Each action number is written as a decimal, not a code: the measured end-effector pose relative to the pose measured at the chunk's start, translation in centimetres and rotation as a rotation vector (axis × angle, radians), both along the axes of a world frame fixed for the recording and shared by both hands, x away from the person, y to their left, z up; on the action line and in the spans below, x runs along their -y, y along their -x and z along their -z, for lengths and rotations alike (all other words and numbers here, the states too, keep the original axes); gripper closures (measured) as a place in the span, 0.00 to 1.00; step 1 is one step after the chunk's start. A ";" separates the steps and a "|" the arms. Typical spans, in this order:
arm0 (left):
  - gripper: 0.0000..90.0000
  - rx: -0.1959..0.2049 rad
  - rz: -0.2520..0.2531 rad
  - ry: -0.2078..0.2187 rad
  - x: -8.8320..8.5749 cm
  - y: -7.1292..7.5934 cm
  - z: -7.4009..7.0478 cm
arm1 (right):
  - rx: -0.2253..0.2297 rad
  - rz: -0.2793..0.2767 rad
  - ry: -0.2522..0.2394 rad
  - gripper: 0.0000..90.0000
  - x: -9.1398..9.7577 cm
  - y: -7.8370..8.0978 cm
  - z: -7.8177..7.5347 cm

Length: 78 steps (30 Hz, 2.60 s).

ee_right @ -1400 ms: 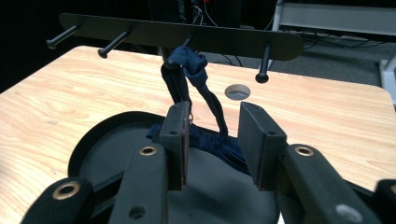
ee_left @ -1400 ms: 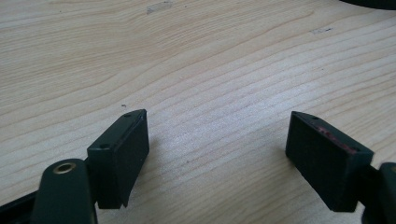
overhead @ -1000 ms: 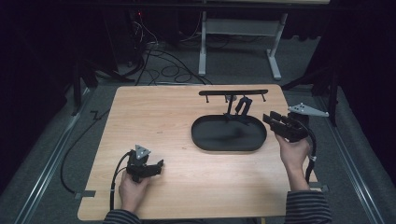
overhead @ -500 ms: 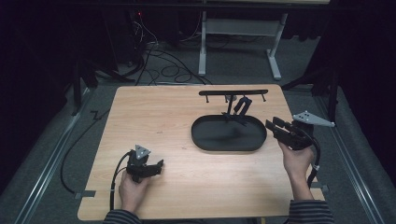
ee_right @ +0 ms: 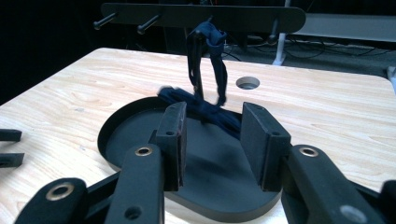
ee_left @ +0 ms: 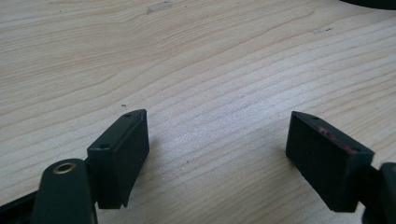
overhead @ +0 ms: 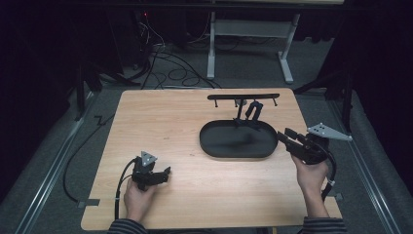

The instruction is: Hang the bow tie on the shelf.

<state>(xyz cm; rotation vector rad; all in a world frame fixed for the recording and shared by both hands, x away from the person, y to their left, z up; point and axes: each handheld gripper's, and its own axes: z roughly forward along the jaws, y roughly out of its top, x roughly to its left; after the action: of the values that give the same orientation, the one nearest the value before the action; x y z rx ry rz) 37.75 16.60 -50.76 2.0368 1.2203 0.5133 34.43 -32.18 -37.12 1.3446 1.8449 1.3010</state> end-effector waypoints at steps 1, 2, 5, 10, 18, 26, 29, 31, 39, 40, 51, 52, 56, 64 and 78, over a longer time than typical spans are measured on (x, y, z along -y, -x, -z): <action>0.24 0.000 0.000 0.000 0.0 0.0 0.0 | 0.001 -0.004 0.000 0.70 0.0 0.1 0.1; 0.24 0.000 0.000 0.000 0.0 0.0 0.0 | -0.001 -0.004 -0.001 0.70 -0.1 0.2 0.1; 0.24 0.000 0.000 0.000 0.0 0.0 0.0 | -0.006 -0.009 -0.006 0.70 -0.2 0.5 0.5; 0.24 0.000 0.000 0.000 0.0 0.0 0.0 | -0.014 -0.015 -0.017 0.70 -0.5 0.9 0.8; 0.25 -0.001 0.000 0.003 0.0 0.0 0.0 | -0.005 -0.021 -0.004 0.67 -1.0 2.1 1.0; 0.25 0.000 -0.001 0.002 0.0 0.0 0.0 | -0.001 -0.029 -0.008 0.66 -1.3 2.8 1.3; 0.25 0.000 0.000 0.001 0.0 0.0 0.0 | -0.003 -0.039 -0.011 0.66 -1.6 3.0 1.7; 0.25 0.000 -0.001 0.001 0.0 0.0 0.0 | -0.005 -0.045 -0.012 0.66 -1.8 3.0 1.8; 0.24 0.000 0.000 0.000 0.0 0.0 0.0 | -0.017 -0.070 -0.010 0.66 -2.9 3.0 2.4; 0.24 0.000 0.000 0.000 0.0 0.0 0.0 | -0.019 -0.074 -0.012 0.66 -3.0 3.0 2.5; 0.24 0.001 0.000 -0.002 0.0 0.0 0.0 | -0.028 -0.104 -0.033 0.66 -4.2 2.7 3.5; 0.24 0.001 0.000 -0.002 0.0 0.0 0.0 | -0.027 -0.107 -0.031 0.66 -4.3 2.6 3.5; 0.24 0.001 0.000 -0.002 0.0 0.0 0.0 | -0.030 -0.119 -0.030 0.66 -4.8 2.2 3.6; 0.24 0.001 0.000 -0.002 0.0 0.0 0.0 | -0.061 -0.130 -0.013 0.68 -5.8 1.4 5.0; 0.24 0.002 -0.002 -0.001 0.0 0.0 0.0 | -0.106 -0.134 0.025 0.68 -6.5 1.1 6.8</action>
<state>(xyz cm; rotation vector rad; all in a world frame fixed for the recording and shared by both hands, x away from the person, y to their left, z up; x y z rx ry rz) 37.74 16.58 -50.77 2.0352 1.2209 0.5169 33.30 -25.66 -43.92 1.3191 2.0474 1.2908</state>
